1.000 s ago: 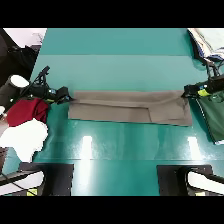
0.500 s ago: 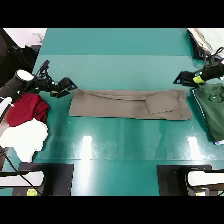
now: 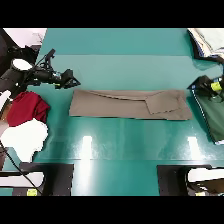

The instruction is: Fold the shirts.

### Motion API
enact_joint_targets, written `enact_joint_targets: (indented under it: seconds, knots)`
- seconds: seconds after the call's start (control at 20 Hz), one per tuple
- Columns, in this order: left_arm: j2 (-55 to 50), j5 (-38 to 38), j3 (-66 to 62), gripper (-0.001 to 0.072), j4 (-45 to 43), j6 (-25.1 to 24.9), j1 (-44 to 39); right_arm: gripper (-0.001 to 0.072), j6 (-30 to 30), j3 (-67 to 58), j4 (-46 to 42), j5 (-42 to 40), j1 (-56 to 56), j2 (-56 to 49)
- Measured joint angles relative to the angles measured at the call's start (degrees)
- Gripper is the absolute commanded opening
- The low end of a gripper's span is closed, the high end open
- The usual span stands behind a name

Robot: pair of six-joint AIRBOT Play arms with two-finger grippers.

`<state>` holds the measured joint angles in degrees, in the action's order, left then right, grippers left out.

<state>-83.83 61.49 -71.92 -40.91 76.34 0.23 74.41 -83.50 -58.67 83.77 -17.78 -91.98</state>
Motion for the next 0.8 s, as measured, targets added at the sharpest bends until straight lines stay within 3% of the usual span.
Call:
enact_joint_targets:
  seconds: [0.3, 0.6, 0.75, 0.8]
  knots:
    - [0.0, -2.6, -0.4, 0.0025, 0.2, -1.4, -7.1, 0.0631, -5.7, 8.1, 4.2, -1.4, -5.7, -2.7]
    - [0.0, -4.5, -0.4, 0.0025, 0.2, -1.4, -11.2, 0.0621, -9.2, 9.7, 7.0, -1.8, -3.3, -6.1]
    - [-0.1, -5.0, -0.4, 0.0024, 0.2, -1.4, -12.4, 0.0412, -10.2, 9.9, 6.9, -2.2, -0.5, -6.7]
    - [-0.1, -5.2, -0.4, 0.0024, 0.1, -1.4, -13.0, 0.0206, -10.6, 9.9, 6.4, -2.4, 0.5, -6.8]
